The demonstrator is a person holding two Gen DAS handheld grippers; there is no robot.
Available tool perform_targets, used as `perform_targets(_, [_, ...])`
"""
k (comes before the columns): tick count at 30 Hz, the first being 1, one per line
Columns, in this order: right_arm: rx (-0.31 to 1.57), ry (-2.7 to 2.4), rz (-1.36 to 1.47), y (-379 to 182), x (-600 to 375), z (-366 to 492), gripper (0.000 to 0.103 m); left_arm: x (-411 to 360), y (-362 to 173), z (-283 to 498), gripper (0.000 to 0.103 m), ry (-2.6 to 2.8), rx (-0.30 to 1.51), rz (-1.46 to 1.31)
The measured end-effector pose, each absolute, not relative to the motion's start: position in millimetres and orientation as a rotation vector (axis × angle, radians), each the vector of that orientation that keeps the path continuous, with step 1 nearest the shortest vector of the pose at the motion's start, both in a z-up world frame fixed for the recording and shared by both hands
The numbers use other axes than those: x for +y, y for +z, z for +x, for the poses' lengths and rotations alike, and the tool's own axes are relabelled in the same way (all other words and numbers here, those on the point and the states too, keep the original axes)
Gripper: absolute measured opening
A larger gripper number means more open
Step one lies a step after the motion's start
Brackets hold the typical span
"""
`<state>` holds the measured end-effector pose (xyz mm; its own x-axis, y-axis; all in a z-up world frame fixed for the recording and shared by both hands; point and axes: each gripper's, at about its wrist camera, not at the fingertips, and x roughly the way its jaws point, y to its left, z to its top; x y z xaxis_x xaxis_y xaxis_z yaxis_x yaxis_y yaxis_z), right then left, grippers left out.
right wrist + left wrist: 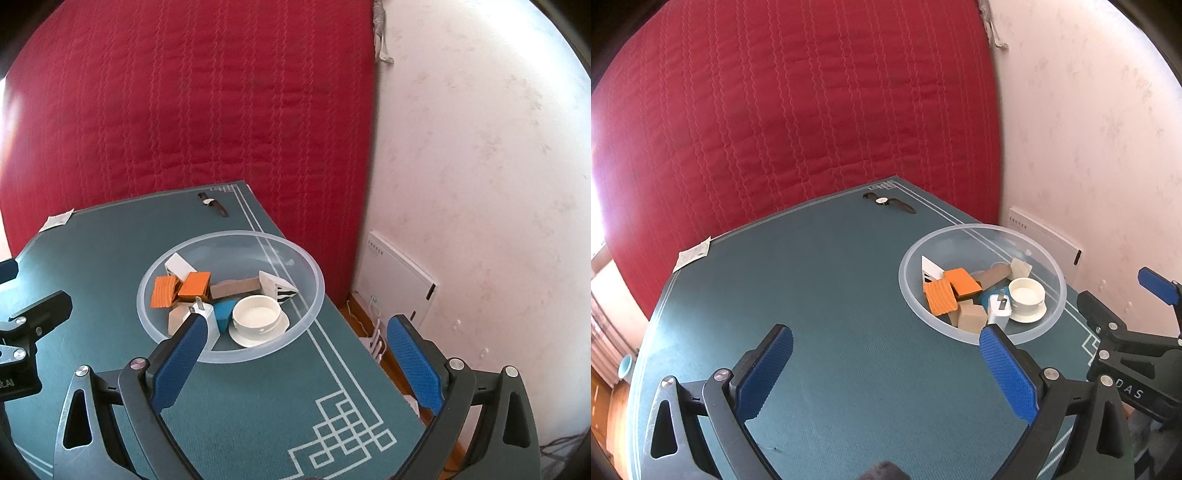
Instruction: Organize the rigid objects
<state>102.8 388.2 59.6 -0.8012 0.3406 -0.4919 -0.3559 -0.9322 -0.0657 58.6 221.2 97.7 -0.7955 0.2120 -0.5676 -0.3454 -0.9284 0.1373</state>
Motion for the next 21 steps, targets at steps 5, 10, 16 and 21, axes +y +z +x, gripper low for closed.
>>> perform_targets(5, [0.029,2.673,-0.731,58.3,386.4,102.1,0.098,220.4,97.8,58.9,0.103,2.693,0.324,-0.811])
perform_targets(10, [0.022,2.674,-0.748,55.8,386.2,99.7,0.098,222.1,93.6,54.7,0.103,2.684,0.318,-0.840])
perform_targets(16, [0.004,2.679,-0.766,53.3,381.2,100.9,0.098,223.3,89.6,53.2,0.103,2.675,0.328,-0.855])
perform_targets(21, [-0.004,2.681,-0.777,51.0,378.1,100.5,0.098,223.7,88.5,53.3,0.103,2.663,0.335,-0.856])
